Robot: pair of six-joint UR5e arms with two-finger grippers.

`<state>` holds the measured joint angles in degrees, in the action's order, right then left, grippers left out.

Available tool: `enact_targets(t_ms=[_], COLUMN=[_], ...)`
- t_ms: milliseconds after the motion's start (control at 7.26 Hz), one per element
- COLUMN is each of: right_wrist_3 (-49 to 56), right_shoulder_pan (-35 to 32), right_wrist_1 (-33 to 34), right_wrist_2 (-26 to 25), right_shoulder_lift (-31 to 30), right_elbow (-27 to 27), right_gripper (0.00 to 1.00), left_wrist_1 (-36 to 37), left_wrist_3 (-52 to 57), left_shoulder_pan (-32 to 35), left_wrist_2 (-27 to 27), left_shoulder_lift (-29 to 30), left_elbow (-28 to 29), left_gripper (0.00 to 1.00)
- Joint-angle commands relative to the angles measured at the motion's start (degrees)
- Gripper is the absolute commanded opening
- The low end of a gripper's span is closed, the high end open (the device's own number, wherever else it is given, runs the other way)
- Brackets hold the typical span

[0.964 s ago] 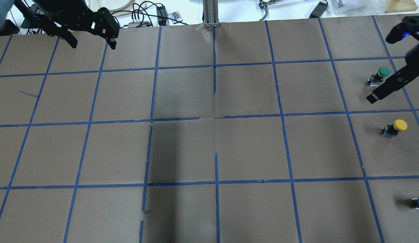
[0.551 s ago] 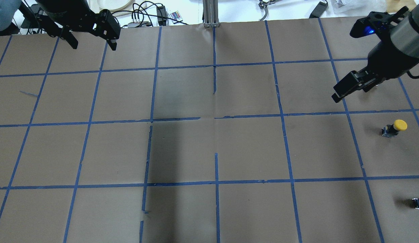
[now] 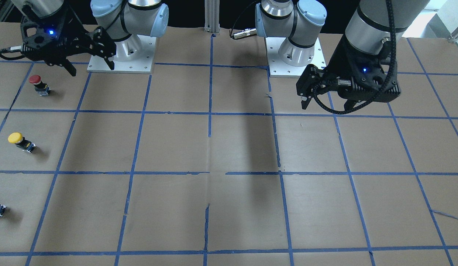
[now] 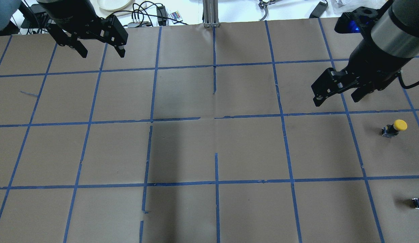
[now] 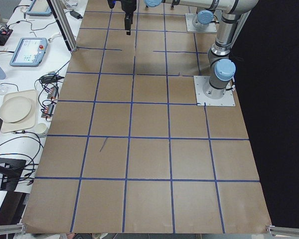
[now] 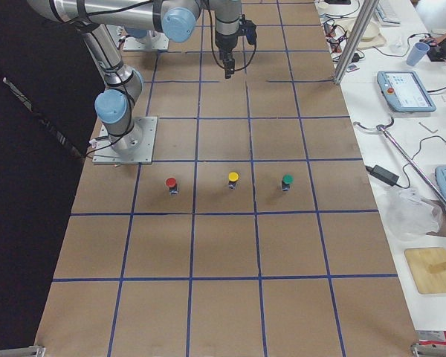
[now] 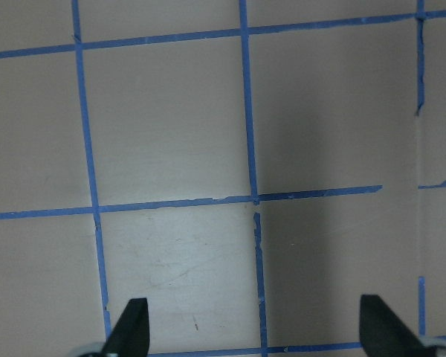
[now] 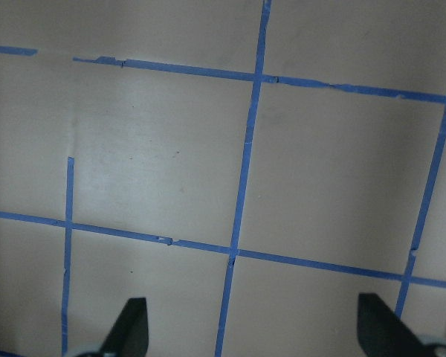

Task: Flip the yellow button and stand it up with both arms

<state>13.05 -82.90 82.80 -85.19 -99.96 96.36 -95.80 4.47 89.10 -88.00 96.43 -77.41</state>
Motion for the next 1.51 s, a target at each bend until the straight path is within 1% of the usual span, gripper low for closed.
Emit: enact_targets(t_ms=[0, 138, 275, 688, 826, 964, 1101, 1239, 1377], right_wrist_3=[-10.4, -16.4, -18.6, -19.6, -19.6, -19.3, -19.3, -19.4, -19.4], right_shoulder_pan=[-3.1, -4.4, -5.8, -6.1, -6.0, -6.0, -6.0, -6.0, -6.0], right_wrist_1=[-4.1, -3.9, -3.8, -3.3, -3.2, -3.0, -2.9, -2.9, -2.9], right_wrist_2=[-3.6, -1.9, -2.1, -2.4, -3.0, -3.2, -3.2, -3.3, -3.3], right_shoulder_lift=[0.0, 0.1, 0.2, 1.3, 1.3, 1.3, 1.4, 1.3, 1.3], right_elbow=[-2.7, -2.7, -2.9, -2.6, -2.5, -2.4, -2.3, -2.3, -2.3], right_gripper=[1.00, 1.00, 1.00, 1.00, 1.00, 1.00, 1.00, 1.00, 1.00], left_wrist_1=[-6.0, -5.5, -5.6, -5.4, -3.0, -1.9, -1.8, -0.3, 0.2], left_wrist_3=[0.4, 0.7, 0.4, 1.0, 1.3, 1.2, 1.5, 0.9, 1.0], left_shoulder_pan=[0.0, 0.0, 0.2, 0.2, 0.3, 0.4, 0.4, 0.2, 0.6], left_wrist_2=[-0.6, -2.8, -2.8, -2.3, -2.3, -2.3, -2.6, -2.8, -2.9], left_shoulder_lift=[-1.1, -1.9, -2.8, -3.3, -2.1, -2.3, -3.5, -2.7, -4.1], left_elbow=[1.0, -0.1, -0.2, -0.6, -0.3, -0.7, -2.5, -3.4, -4.8], left_gripper=[0.99, 0.99, 0.99, 0.99, 0.99, 0.99, 0.99, 0.99, 0.99])
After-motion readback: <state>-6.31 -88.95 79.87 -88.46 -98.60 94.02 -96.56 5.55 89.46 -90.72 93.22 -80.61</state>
